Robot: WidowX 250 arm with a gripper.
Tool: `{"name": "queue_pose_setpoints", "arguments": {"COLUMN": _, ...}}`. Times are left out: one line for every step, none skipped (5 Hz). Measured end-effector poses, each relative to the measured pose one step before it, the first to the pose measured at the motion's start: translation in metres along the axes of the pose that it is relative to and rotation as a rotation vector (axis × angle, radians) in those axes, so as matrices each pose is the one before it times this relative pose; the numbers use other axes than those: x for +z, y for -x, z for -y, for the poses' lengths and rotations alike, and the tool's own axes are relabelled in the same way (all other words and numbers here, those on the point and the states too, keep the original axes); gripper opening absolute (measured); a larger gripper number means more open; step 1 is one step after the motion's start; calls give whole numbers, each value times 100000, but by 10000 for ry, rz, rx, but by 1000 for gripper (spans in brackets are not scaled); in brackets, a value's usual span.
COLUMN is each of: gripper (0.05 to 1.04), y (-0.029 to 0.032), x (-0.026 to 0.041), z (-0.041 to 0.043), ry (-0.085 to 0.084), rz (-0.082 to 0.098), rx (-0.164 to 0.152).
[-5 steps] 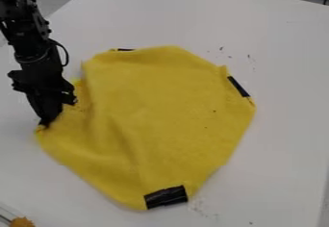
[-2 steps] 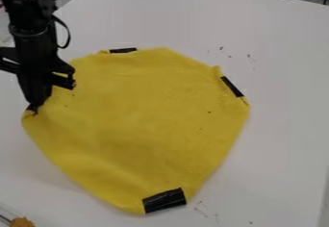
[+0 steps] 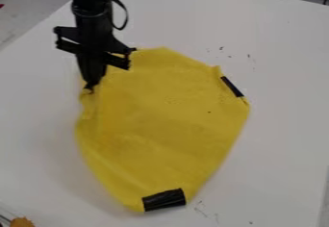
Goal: Folded the cloth from bottom left to top right
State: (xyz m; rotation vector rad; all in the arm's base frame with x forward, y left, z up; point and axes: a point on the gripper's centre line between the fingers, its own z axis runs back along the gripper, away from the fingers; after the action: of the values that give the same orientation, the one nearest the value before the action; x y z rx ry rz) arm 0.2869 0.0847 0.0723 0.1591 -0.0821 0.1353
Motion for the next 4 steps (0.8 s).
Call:
{"name": "queue_pose_setpoints", "arguments": {"gripper": 58, "y": -2422, "x": -1222, "z": 2809, "ry": 577, "rz": 74, "rx": -543}}
{"name": "queue_pose_setpoints", "arguments": {"gripper": 58, "y": -1914, "x": -1825, "z": 1883, "ry": 593, "rz": 70, "rx": -423}}
{"name": "queue_pose_setpoints", "arguments": {"gripper": 58, "y": -1115, "x": -2015, "z": 1071, "ry": 600, "rz": -65, "rx": -289}}
{"name": "queue_pose_setpoints", "arguments": {"gripper": 78, "y": -1166, "x": -640, "z": 259, "ry": 246, "rz": 86, "rx": -302}}
